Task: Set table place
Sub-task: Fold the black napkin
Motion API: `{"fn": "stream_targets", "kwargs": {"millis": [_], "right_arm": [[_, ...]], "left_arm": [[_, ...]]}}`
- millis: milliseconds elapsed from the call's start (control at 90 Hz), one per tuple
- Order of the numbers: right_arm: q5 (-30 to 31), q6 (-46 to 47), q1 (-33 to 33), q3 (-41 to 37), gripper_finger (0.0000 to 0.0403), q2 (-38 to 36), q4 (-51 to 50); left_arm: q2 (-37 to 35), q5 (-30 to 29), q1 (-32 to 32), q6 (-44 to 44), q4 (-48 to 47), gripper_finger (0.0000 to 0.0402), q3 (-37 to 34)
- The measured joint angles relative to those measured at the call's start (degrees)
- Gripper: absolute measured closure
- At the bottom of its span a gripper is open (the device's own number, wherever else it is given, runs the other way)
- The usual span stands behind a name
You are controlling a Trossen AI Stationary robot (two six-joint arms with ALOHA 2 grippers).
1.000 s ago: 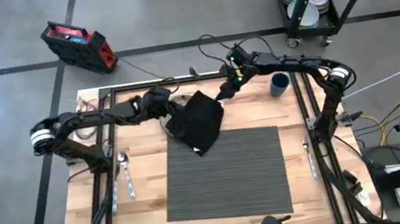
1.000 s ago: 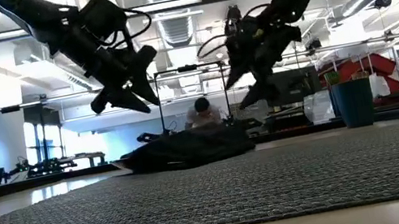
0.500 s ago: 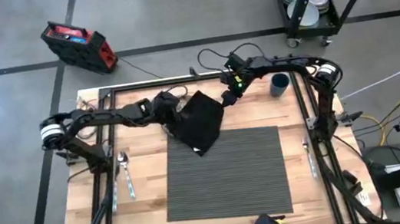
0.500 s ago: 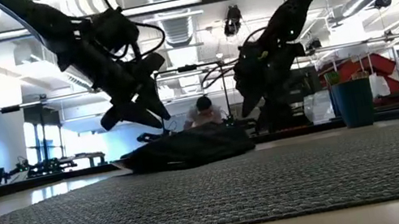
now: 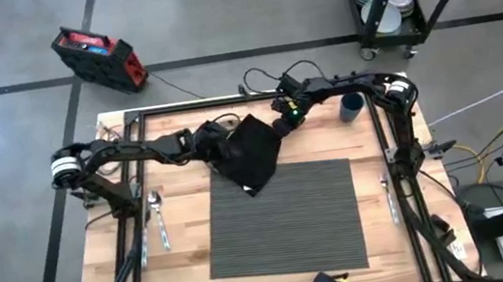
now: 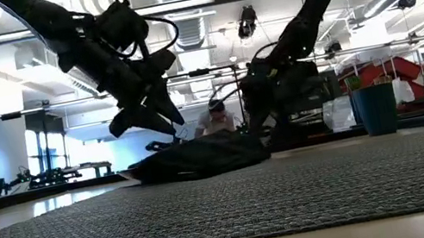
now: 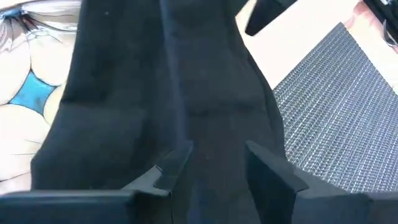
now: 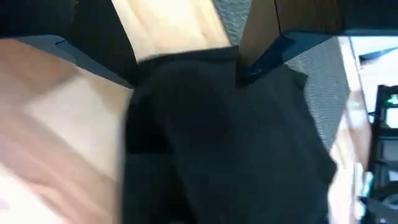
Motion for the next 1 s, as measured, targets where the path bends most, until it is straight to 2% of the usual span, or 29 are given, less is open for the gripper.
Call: {"fn": "stream_targets", "kwargs": {"millis": [200, 333, 422, 544, 589, 778, 1000], "right_arm": [[-0.33, 1.91, 2.75, -0.02, 0.0179, 0.33, -0.10], [-0.33, 2.83, 4.17, -0.04, 0.0215, 0.33, -0.03], [-0.40, 4.24, 4.54, -0.06, 0.0265, 0.33, -0.30], [-0.58, 4.80, 5.18, -0.09, 0.0368, 0.25, -0.84], [-0.88, 4.94, 5.64, -0.17, 0.0388, -0.04, -0.86], [-2.28, 6.75, 7.91, -1.16, 0.0400, -3.00, -3.02], [1.01, 8.92, 10.56, -6.89, 0.0402, -8.98, -3.47]], "left_arm": [[0.00, -0.01, 0.00, 0.49, -0.17, 0.0287, 0.00], [0.00, -0.01, -0.02, 0.74, -0.19, 0.0285, 0.00], [0.00, 0.06, -0.02, 0.75, -0.49, 0.0281, 0.00], [-0.02, 1.10, -0.09, 1.78, -0.85, 0.0276, 0.00], [-0.02, 1.99, -0.09, 2.20, -0.99, 0.0275, 0.00], [-0.14, 4.81, -0.09, 3.54, -1.56, 0.0277, 0.00], [-0.31, 6.25, -0.53, 5.05, -1.92, 0.0288, 0.00]]}}
